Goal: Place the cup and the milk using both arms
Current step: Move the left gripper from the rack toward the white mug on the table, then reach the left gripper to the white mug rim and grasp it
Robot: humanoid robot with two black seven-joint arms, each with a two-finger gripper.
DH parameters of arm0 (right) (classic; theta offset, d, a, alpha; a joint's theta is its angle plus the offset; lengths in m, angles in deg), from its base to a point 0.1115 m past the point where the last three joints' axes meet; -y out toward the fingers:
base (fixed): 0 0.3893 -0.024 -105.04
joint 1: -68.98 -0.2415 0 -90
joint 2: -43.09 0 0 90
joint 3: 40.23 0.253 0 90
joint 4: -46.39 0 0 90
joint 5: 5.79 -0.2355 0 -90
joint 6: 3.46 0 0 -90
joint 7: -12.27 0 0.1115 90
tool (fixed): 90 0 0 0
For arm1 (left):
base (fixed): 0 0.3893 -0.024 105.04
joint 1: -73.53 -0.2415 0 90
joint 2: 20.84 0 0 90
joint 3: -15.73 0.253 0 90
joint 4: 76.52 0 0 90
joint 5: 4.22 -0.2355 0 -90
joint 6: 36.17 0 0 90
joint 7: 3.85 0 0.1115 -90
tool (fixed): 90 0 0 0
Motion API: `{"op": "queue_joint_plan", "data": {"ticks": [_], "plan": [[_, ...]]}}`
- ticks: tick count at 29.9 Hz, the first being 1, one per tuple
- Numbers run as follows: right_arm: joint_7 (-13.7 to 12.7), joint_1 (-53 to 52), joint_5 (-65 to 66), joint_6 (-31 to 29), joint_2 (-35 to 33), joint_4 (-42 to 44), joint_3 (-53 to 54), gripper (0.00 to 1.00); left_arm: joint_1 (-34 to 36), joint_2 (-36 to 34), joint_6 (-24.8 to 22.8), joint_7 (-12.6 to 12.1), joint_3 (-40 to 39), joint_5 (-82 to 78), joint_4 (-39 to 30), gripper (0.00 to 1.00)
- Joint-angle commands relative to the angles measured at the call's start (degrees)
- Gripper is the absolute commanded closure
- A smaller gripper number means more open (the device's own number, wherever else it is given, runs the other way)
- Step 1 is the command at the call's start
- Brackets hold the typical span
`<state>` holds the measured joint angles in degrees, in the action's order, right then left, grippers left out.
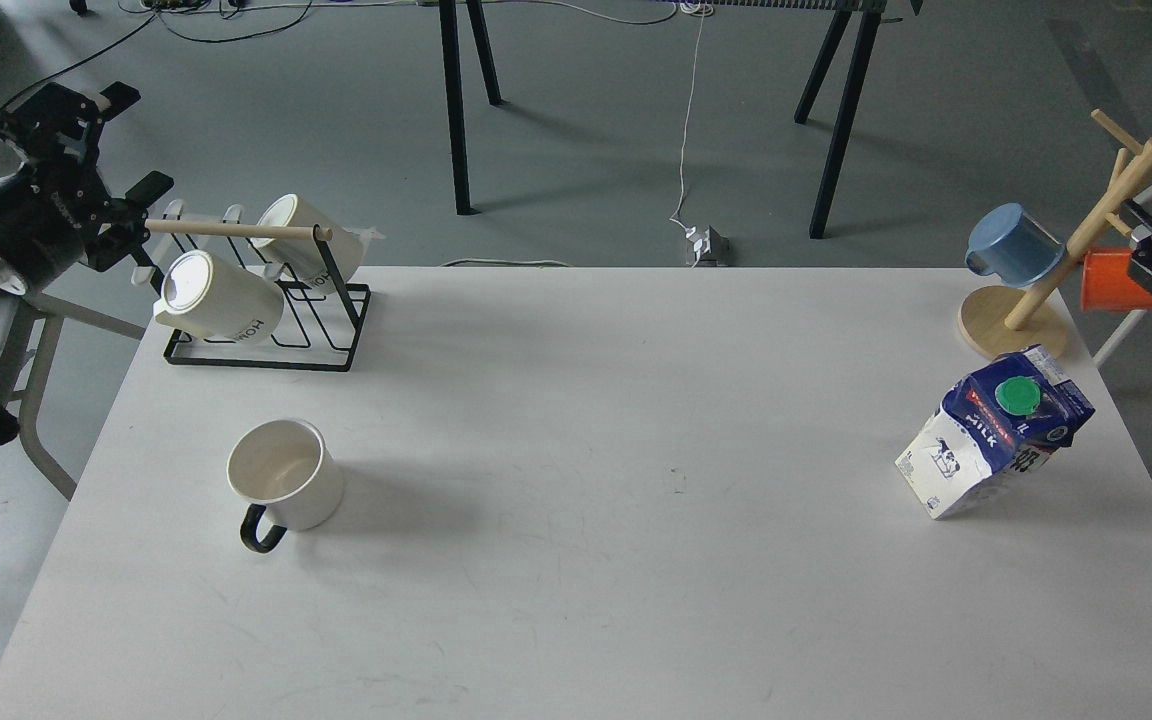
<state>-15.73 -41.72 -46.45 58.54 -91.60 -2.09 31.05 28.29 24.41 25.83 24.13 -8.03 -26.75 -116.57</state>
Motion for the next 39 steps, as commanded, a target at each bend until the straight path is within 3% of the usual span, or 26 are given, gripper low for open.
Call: {"op": "queue_joint_plan", "data": {"ticks": [1, 12, 19, 28, 32, 39], "plan": [[0.0, 0.0, 0.0, 0.0, -0.2, 0.0, 0.1, 0.01, 0.0, -0.2, 0.0, 0.0, -0.1, 4.8, 0.1, 0.00], [0.0, 0.6, 0.0, 0.0, 0.1, 0.0, 0.1, 0.01, 0.2, -0.4, 0.0, 0.0, 1.3, 2.0, 6.7, 0.00], [0.0, 1.1, 0.0, 0.0, 0.4, 0.0, 0.0, 0.01, 1.9, -5.5, 0.0, 0.0, 1.3, -25.0, 0.2, 0.00], [0.0, 2.4, 0.1, 0.0, 0.5, 0.3, -0.5, 0.01, 0.7, -12.6, 0.0, 0.0, 3.4, -61.8, -20.9, 0.00], [0.0, 3.5, 0.1, 0.0, 0.5, 0.4, -0.4, 0.01, -0.8, -10.2, 0.0, 0.0, 4.6, -74.0, -20.7, 0.01], [0.0, 4.0, 0.1, 0.0, 1.3, 0.6, -0.4, 0.01, -3.4, -5.8, 0.0, 0.0, 4.7, -74.9, -16.6, 0.02]]}}
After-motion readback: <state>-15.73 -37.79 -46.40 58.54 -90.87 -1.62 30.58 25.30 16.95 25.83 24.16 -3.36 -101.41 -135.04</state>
